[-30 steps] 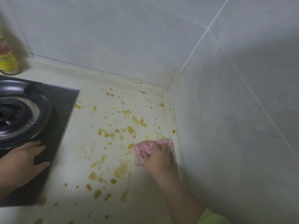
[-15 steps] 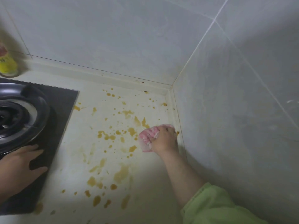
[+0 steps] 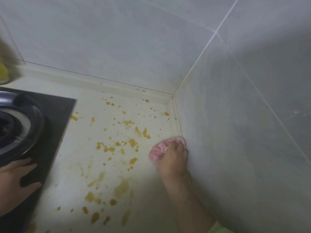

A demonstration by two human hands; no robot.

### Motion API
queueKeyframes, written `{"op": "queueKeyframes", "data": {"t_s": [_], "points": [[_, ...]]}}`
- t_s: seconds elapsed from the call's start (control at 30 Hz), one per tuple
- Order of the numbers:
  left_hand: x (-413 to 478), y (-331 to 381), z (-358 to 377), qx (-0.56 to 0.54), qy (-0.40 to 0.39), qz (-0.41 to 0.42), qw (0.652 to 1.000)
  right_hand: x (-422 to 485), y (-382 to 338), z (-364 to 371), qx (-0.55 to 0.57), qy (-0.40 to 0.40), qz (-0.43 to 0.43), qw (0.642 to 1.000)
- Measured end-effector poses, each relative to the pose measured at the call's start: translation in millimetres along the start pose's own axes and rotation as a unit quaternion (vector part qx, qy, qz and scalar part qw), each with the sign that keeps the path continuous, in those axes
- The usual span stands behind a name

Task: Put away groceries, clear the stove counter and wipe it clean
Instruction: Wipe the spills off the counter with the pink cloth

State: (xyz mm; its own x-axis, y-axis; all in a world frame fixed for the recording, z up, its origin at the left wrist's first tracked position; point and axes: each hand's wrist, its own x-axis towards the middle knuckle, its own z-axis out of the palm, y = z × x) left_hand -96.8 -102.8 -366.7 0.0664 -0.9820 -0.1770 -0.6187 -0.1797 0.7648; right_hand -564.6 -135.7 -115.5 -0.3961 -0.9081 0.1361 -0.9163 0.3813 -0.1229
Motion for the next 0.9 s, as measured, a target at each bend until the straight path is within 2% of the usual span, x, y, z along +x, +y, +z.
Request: {"op": "queueKeyframes", "data": {"t_s": [0.07,0.13,0.17,0.23,0.37,0.57,0.73,0.9], "points": [[-6,36,-24,0.1,-0.011,-0.038,0.994,7,-4,6,0.018,0.004,-0.023,1.0],[-6,59,-39,0.179,0.042,-0.052,0.982,22,-5,12,0.065,0.004,-0.037,0.997],[-11,75,-44,0.2,0.045,-0.048,0.978,31,-7,12,0.087,-0.005,-0.03,0.996],[-19,110,-53,0.208,0.056,-0.011,0.976,44,-11,12,0.096,-0.041,0.003,0.995],[-31,151,-67,0.225,0.049,0.029,0.973,45,-14,13,0.086,-0.047,0.026,0.995],[-34,154,-68,0.228,0.024,0.024,0.973,17,7,8,0.052,-0.067,0.014,0.996],[-34,156,-69,0.222,0.029,0.02,0.974,40,-6,8,0.067,-0.096,0.043,0.992],[-29,143,-64,0.223,0.021,0.01,0.975,39,-19,7,0.081,-0.093,0.025,0.992]]}}
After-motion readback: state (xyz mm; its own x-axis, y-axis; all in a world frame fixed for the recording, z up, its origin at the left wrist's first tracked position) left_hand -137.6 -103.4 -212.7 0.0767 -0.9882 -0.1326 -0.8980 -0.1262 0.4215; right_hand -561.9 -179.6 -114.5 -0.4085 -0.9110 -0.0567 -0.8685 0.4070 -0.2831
